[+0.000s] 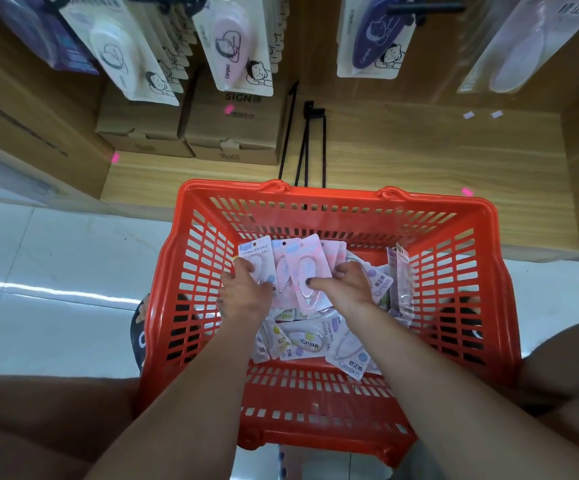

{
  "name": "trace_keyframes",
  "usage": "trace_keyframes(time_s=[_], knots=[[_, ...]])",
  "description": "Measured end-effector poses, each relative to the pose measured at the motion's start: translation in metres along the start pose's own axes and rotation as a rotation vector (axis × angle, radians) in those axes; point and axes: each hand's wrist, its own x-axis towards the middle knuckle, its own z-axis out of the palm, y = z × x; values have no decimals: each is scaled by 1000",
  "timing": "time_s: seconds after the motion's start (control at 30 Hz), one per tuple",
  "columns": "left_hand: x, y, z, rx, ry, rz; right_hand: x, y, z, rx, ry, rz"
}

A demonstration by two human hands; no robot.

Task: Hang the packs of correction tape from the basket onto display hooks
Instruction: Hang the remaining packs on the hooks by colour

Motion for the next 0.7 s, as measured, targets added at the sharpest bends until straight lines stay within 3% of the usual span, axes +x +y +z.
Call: trace_keyframes(time_s=[0.17,0.3,0.5,0.7], knots=[[-11,5,3,244,103,177,-4,-6,1,-18,-3,19],[-16,9,9,290,55,322,-7,-6,-19,25,-38,83],[-8,9,6,66,-52,97,-21,2,-47,104,-70,133],[-21,11,6,71,-65,137,-37,14,-78,-50,-134,92]])
